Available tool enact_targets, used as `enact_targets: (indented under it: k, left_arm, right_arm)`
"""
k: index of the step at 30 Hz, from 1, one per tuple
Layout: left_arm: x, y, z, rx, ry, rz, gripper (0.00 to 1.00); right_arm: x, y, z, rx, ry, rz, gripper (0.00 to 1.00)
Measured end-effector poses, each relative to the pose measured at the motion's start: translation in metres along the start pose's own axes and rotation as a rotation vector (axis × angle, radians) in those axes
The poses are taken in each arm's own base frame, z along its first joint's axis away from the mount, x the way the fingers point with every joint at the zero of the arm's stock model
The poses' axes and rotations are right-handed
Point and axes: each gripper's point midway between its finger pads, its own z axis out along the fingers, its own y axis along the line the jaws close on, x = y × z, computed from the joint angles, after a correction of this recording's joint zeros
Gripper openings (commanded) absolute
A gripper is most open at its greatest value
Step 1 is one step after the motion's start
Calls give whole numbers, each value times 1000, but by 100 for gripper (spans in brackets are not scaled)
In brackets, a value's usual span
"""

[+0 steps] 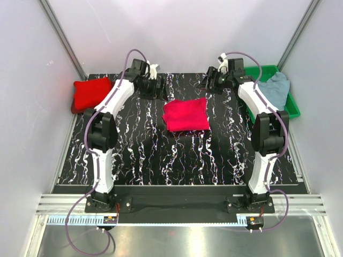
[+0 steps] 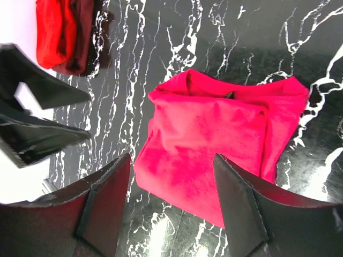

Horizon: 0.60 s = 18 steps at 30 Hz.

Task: Fold and stack the t-shirts
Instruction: Neatly place the folded tshirt to the corner

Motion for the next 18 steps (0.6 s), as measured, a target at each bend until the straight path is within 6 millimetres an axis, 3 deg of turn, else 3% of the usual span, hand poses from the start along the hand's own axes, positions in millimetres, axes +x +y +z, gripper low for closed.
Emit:
enact_targets:
  k: [4,9,16,18]
  left_arm:
    - [32,7,12,39,88,-74,99]
    - [68,16,34,70,197,-166,99]
    - [92,21,62,112,278,-254,99]
    - [88,17,65,141,274,-267,98]
  right_arm:
    - [13,-5,7,-18,35,28,71]
    - [41,-26,32,-13,118,94,72]
    - [73,-40,59,-9,203,139,72]
    - [80,-38,63,-13,220,141,72]
